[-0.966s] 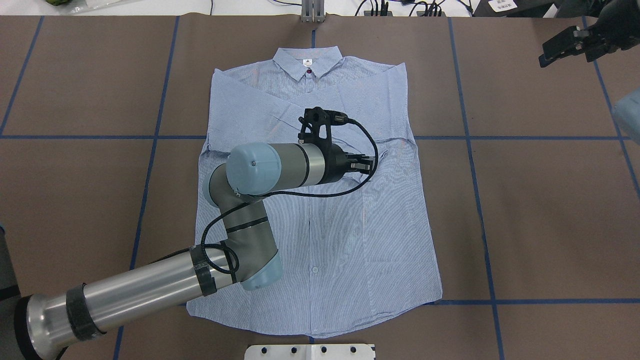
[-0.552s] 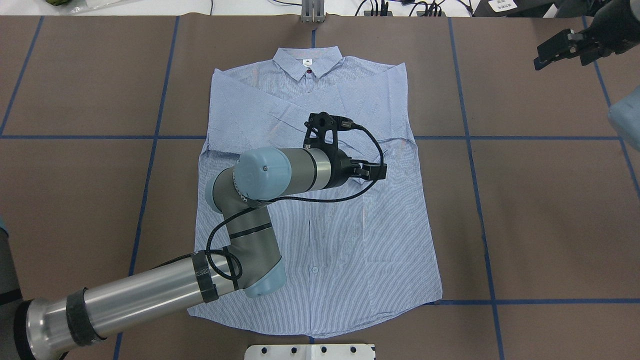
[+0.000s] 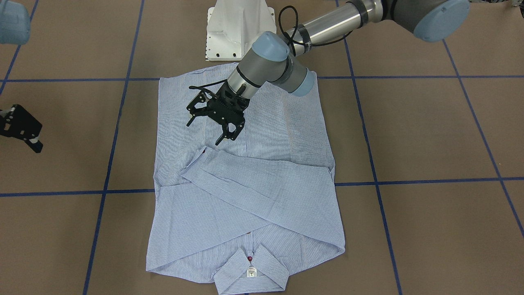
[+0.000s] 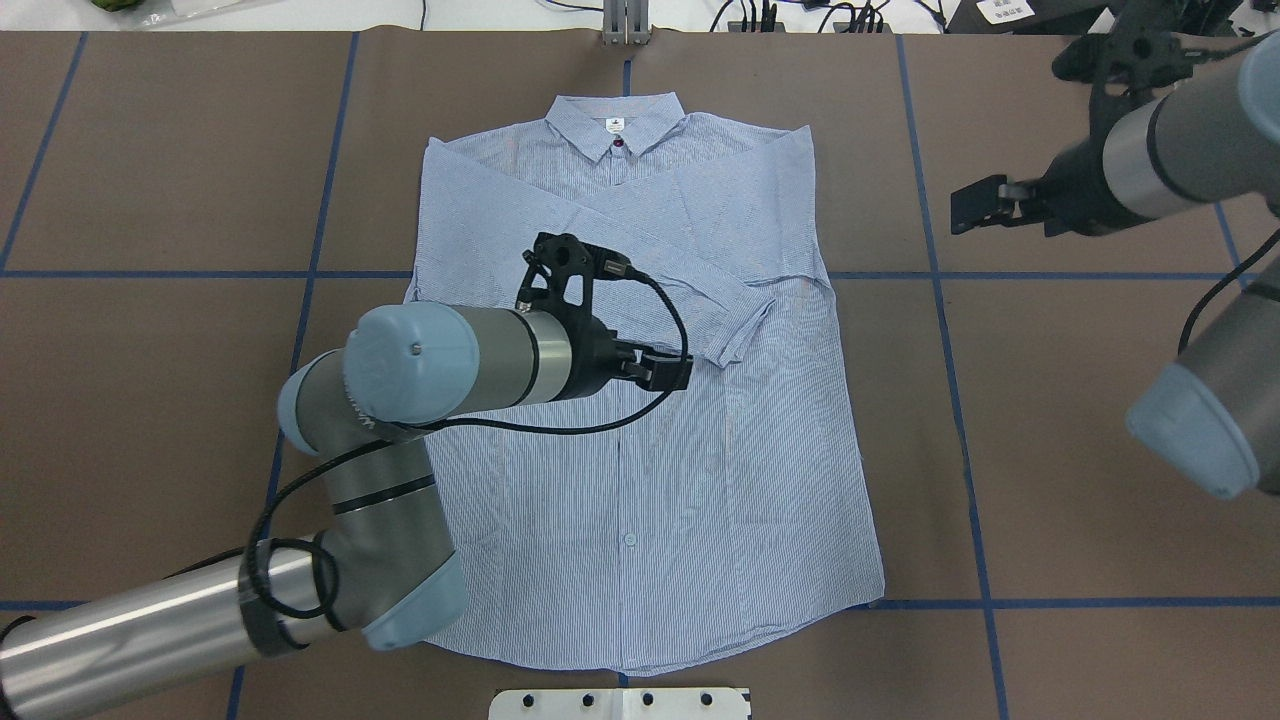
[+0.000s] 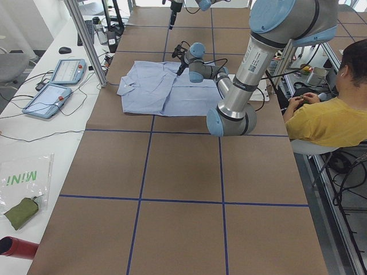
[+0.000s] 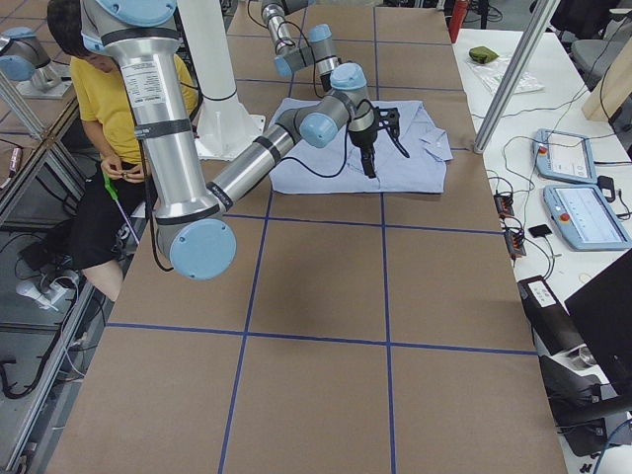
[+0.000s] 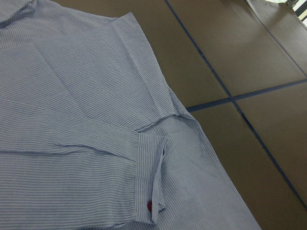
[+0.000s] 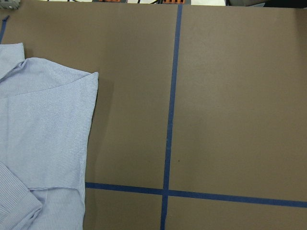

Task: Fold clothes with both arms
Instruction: 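Release the sleeve with the left gripper while both grippers move to the hem corners, then grasp both bottom hem corners, one with each gripper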

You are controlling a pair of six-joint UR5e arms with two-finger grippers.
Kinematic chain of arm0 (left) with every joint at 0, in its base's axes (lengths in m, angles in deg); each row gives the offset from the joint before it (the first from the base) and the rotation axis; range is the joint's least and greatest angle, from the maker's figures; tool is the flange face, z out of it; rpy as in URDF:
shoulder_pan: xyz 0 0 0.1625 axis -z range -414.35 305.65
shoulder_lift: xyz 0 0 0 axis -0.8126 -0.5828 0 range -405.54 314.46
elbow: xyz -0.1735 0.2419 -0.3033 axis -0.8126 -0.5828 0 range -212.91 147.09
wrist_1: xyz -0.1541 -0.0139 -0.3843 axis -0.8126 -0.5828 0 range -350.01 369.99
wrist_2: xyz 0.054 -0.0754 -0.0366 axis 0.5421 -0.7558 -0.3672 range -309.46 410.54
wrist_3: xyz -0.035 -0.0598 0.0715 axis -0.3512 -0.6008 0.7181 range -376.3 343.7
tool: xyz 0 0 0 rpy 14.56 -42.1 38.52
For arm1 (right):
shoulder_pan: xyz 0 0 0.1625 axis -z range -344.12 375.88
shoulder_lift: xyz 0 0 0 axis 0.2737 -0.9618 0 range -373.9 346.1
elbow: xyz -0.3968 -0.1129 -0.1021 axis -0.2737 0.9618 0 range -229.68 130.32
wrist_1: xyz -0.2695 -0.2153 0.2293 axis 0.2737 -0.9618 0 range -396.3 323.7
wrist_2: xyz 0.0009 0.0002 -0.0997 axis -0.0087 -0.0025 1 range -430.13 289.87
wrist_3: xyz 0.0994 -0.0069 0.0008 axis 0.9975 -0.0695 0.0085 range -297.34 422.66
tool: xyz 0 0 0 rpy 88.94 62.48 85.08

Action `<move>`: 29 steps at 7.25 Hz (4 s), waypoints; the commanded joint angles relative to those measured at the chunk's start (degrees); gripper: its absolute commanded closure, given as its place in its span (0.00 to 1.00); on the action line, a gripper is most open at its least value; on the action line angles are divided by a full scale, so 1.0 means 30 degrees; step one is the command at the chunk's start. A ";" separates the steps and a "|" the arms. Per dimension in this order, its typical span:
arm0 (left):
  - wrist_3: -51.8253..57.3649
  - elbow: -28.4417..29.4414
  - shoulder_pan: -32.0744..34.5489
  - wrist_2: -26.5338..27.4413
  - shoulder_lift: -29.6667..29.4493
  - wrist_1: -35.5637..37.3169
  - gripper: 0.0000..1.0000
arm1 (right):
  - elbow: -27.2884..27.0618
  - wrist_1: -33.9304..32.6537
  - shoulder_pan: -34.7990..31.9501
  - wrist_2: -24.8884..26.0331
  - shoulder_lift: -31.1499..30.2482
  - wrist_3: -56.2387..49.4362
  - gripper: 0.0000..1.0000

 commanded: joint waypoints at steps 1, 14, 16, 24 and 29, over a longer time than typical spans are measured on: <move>0.0094 -0.4914 -0.0017 -0.0080 0.4398 0.0976 0.00 | -0.2772 0.0100 0.4498 0.3792 -0.2324 0.3701 0.00; -0.8545 -0.6634 -0.6400 0.3465 1.0252 0.5073 0.12 | -0.4366 0.0189 1.0732 0.9029 -0.4416 0.8347 0.00; -0.8549 -0.6634 -0.6491 0.3465 1.0281 0.5573 0.25 | -0.4308 0.0189 1.0879 0.9293 -0.4416 0.8347 0.00; -0.8549 -0.7601 -0.6522 0.3436 1.0311 0.7098 1.00 | -0.4249 0.0189 1.1025 0.9440 -0.4415 0.8347 0.00; -0.8549 -0.7601 -0.6551 0.3465 1.0018 0.6924 1.00 | -0.3490 0.4493 1.2837 1.1103 -0.7107 1.0013 0.00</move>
